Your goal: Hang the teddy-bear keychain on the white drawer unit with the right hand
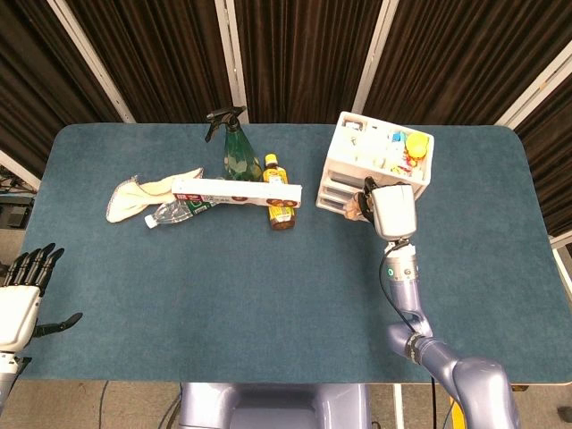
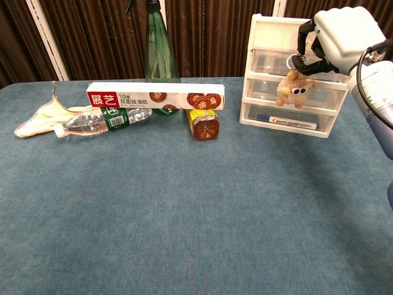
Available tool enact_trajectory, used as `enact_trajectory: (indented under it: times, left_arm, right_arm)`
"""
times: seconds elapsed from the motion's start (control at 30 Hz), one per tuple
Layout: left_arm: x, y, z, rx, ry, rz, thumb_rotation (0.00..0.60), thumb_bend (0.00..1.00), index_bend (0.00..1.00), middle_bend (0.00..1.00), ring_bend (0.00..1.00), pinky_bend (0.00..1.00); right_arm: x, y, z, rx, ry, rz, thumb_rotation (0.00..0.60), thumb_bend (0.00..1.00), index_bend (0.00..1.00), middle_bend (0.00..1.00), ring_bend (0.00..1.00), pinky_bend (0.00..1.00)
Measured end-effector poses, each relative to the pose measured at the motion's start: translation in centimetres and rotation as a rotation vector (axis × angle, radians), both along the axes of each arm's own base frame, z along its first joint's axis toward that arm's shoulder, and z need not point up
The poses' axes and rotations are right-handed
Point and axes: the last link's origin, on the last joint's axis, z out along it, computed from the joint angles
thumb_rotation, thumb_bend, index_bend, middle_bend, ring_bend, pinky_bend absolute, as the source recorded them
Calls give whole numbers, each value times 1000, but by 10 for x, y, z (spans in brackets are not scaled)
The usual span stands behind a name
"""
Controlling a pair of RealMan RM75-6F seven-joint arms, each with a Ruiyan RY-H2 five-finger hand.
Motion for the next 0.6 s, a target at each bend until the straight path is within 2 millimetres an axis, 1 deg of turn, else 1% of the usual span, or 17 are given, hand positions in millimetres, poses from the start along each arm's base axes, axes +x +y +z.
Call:
enact_trajectory:
  times: [0.2,0.6]
  left_arm:
    - [0,0,-1,-3,-1,2,559,51,0,0,0,0]
    - [1,0,-1,-7,-7,6,560,52,0,0,0,0]
  right_arm:
    - [1,-2,1,-4,1,0,600,429,615,1000,1000,920]
    - [-5,-2,-2,6,9,-18,600,422,615,1000,1000,920]
